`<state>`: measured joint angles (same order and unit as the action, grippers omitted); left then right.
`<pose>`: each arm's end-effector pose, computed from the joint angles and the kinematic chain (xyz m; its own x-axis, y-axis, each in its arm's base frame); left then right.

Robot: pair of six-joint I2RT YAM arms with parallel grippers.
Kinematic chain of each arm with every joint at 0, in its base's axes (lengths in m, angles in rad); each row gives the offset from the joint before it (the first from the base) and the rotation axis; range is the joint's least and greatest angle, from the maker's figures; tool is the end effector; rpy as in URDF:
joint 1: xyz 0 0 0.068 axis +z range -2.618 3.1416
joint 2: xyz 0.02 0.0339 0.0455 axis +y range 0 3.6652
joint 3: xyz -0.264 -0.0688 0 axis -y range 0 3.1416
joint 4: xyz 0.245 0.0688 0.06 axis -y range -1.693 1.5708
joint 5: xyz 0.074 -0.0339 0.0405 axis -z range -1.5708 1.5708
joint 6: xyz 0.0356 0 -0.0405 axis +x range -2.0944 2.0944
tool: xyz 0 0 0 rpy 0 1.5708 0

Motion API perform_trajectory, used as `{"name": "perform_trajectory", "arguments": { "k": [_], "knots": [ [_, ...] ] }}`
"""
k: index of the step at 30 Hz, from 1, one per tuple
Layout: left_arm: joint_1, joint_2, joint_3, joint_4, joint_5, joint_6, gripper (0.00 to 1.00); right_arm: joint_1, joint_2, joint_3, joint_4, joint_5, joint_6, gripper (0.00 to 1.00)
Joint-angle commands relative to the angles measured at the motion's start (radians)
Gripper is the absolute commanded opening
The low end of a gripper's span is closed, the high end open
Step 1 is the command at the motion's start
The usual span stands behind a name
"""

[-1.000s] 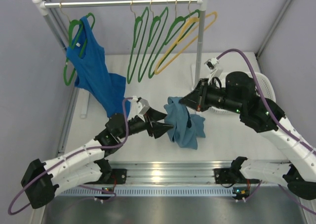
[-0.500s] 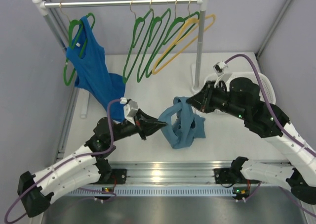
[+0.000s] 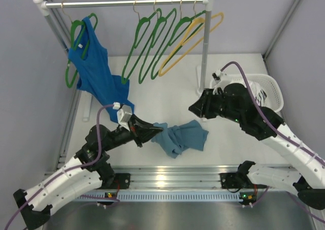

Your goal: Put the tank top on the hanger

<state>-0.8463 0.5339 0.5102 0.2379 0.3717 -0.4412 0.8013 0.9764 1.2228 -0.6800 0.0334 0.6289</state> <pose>0.0856 -0.1163 0.3248 -0.2710 -0.2941 -0.9165 0.9037 0.2501 -0.3475 0.1362 0.1389 0.4041 -0.6463 0.1778 -0.7421 -0.3915 0.7575 0.5225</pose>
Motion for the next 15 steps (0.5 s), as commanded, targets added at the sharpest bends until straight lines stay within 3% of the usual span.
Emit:
{"name": "perform_trajectory", "arguments": {
  "k": [1, 8, 10, 15],
  "knots": [
    [-0.004, 0.009, 0.089, -0.138, -0.033, 0.021, 0.0, -0.01, 0.001, -0.035, 0.072, -0.067, -0.04, 0.35],
    [-0.002, -0.119, -0.039, -0.354, -0.183, -0.148, 0.0, -0.01, 0.028, -0.365, 0.319, -0.198, -0.055, 0.49],
    [-0.004, -0.187, -0.087, -0.467, -0.279, -0.24, 0.0, -0.007, 0.083, -0.391, 0.37, -0.193, -0.073, 0.5],
    [-0.004, -0.287, -0.176, -0.684, -0.363, -0.508, 0.0, 0.056, 0.26, -0.339, 0.384, -0.089, -0.145, 0.49]
  ]
}}
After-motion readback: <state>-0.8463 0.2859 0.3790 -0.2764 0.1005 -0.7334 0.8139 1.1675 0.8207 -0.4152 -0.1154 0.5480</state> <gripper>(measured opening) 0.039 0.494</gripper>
